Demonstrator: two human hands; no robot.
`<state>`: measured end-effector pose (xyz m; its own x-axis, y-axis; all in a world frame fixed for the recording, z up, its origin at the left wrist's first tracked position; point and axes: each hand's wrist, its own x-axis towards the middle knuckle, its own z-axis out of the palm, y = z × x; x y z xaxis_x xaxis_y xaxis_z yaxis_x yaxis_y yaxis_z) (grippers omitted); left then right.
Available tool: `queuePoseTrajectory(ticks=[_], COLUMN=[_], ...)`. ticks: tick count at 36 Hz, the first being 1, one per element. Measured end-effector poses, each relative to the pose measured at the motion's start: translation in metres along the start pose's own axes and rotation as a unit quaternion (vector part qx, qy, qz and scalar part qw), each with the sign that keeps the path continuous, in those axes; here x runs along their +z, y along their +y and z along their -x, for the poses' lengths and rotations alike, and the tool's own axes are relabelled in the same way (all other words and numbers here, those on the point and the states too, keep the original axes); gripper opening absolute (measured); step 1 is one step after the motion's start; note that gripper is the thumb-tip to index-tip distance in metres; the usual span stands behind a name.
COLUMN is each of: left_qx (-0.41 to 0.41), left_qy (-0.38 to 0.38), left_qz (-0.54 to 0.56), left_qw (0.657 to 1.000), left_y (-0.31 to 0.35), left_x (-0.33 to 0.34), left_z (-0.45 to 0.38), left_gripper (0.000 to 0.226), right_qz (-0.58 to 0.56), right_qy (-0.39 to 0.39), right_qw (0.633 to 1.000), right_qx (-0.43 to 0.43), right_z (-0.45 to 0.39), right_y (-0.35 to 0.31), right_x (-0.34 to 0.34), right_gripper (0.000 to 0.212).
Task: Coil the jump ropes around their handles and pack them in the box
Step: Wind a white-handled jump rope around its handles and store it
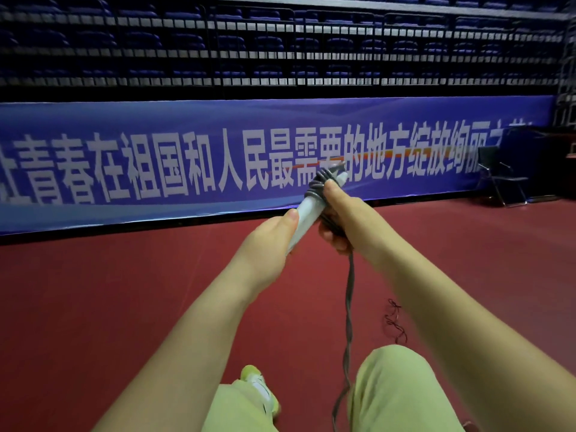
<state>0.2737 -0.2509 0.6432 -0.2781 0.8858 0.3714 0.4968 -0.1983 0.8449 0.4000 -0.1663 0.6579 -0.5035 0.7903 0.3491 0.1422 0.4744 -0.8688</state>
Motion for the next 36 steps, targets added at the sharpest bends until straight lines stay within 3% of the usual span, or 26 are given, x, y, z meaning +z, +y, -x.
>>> queuePoseTrajectory(ticks=[5,8,11,14,17,19,24,26,28,30,33,36], left_qx=[0.046,0.064,0.059,0.000,-0.026,-0.011,0.007,0.010,0.011,-0.022,-0.056,-0.081], left_qy=[0.043,0.045,-0.003,-0.138,-0.356,-0.422,-0.526,-0.539,-0.518,-0.470,-0.359,-0.270], left_qz=[-0.151,-0.158,-0.086,0.110,0.329,0.421,0.473,0.477,0.472,0.452,0.403,0.319], left_qw=[0.987,0.984,0.995,0.984,0.874,0.803,0.707,0.694,0.713,0.758,0.840,0.905], left_y=[-0.007,-0.007,-0.003,-0.001,-0.004,-0.007,-0.001,0.001,-0.001,-0.003,0.002,0.007], left_x=[0.009,0.012,0.009,-0.001,-0.009,-0.005,0.011,0.012,0.010,0.001,-0.013,-0.018], left_z=[0.000,-0.002,0.000,-0.002,-0.009,-0.013,-0.011,-0.010,-0.010,-0.012,-0.013,-0.006], left_gripper=[0.031,0.026,0.018,0.024,0.060,0.071,0.069,0.055,0.041,0.035,0.038,0.046], right_qz=[-0.083,-0.096,-0.124,-0.166,-0.202,-0.191,-0.194,-0.184,-0.155,-0.121,-0.046,0.004], right_qy=[-0.003,0.005,0.037,0.040,0.031,0.013,-0.073,-0.089,-0.100,-0.117,-0.130,-0.130], right_qw=[0.996,0.995,0.992,0.984,0.978,0.978,0.970,0.970,0.976,0.980,0.985,0.986], right_qx=[0.035,0.033,-0.009,-0.045,-0.051,-0.079,-0.129,-0.134,-0.119,-0.104,-0.108,-0.103], right_z=[-0.003,-0.003,-0.001,0.003,0.001,-0.001,0.000,-0.002,-0.002,-0.006,-0.010,-0.008], right_y=[0.006,0.006,0.003,-0.007,-0.023,-0.033,-0.034,-0.034,-0.034,-0.033,-0.033,-0.027], right_x=[0.005,0.003,0.003,0.003,0.001,-0.004,-0.009,-0.009,-0.007,-0.010,-0.017,-0.018], right_gripper=[0.062,0.053,0.043,0.038,0.031,0.029,0.036,0.041,0.047,0.056,0.072,0.068])
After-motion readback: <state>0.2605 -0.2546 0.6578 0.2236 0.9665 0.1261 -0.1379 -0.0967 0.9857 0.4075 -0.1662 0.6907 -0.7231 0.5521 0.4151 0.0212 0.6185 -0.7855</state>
